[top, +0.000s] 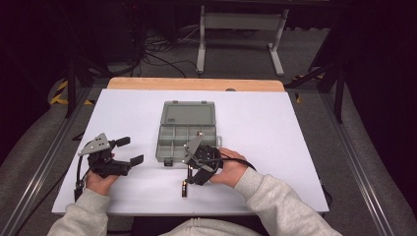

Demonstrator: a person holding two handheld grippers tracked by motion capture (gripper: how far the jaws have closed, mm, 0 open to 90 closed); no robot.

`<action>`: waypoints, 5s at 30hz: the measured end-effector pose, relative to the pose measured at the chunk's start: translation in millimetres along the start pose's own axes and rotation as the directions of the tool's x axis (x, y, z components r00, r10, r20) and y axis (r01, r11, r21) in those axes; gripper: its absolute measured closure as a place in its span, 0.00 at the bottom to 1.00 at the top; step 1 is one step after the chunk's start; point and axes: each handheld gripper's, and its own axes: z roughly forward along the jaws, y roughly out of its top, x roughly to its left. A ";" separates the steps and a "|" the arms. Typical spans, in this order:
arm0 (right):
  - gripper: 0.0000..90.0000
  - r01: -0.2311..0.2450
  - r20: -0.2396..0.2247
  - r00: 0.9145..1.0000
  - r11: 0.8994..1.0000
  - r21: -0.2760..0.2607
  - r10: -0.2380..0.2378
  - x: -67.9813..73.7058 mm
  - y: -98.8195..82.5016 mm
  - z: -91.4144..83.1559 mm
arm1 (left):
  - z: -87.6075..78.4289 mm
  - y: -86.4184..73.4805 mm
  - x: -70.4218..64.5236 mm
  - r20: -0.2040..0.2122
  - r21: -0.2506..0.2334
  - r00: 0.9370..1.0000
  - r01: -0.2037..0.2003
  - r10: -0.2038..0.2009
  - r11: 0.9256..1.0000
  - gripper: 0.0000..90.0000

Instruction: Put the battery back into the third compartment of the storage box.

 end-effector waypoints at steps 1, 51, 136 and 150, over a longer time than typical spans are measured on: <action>0.46 0.001 0.001 1.000 1.000 -0.002 -0.001 -1.3 0.7 -0.7 | 0.1 -0.1 0.0 0.001 -0.001 1.000 0.000 0.000 1.000 0.08; 0.46 -0.073 0.101 0.992 0.997 -0.039 0.076 -97.2 21.0 -33.8 | 0.0 -0.1 1.2 -0.001 0.001 1.000 -0.002 0.002 1.000 0.08; 0.45 -0.166 0.116 0.980 0.986 0.034 0.161 -144.7 -7.3 13.8 | -1.0 -0.5 2.2 0.002 0.007 1.000 0.001 -0.001 1.000 0.08; 0.45 -0.151 0.113 0.982 0.988 0.009 0.149 -145.0 -6.5 10.3 | -0.9 -0.3 2.6 0.004 0.007 1.000 0.001 -0.001 1.000 0.08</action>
